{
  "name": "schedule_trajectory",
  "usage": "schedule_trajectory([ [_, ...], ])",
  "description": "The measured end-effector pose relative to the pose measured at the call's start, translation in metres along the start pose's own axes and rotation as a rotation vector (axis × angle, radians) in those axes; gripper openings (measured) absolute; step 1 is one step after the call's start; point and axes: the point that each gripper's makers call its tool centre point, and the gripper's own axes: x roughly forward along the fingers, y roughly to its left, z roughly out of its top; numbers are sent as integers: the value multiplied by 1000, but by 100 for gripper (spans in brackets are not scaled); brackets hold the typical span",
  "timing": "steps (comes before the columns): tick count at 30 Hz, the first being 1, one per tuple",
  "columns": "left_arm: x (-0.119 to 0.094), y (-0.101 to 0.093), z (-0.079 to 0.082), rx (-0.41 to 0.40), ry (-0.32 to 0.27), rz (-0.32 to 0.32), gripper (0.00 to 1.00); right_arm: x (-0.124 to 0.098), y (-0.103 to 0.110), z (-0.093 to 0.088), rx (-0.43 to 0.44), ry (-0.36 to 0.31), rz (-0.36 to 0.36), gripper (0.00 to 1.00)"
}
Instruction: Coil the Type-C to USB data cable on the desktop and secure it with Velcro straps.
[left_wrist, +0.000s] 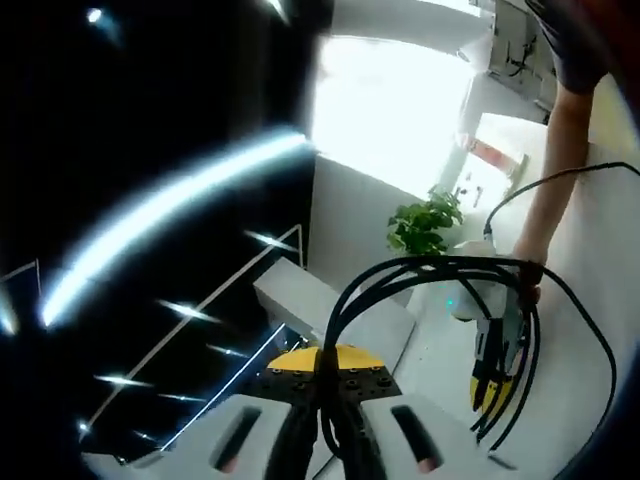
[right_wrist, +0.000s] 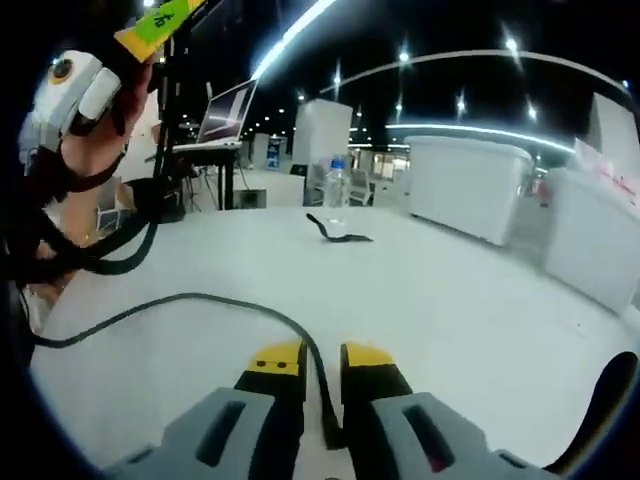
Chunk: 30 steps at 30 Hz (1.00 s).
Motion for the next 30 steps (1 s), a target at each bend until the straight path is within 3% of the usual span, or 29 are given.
schedule_trajectory([
  [7, 10, 39, 5, -63, -17, 5, 4, 0, 15, -5, -29, 13, 40, 14],
  [9, 12, 41, 9, -68, -22, -2, 4, 1, 18, -7, -55, 27, 43, 15],
  [10, -1, -8, 12, -70, -25, -6, 4, 2, 17, -7, -77, 32, 36, 16],
  [12, -3, -20, 12, -70, -31, -15, 4, 2, 12, -2, -144, 33, 2, 17],
  [16, -4, -26, 10, -60, -35, -19, 4, -1, 8, 8, -231, 30, -25, 17],
  [22, -4, -18, 9, -107, -52, -4, 4, -8, 4, -5, -293, 90, -30, 17],
  [30, -3, -26, 17, -125, -84, -9, 4, -15, -11, -13, -504, 188, -79, 17],
])
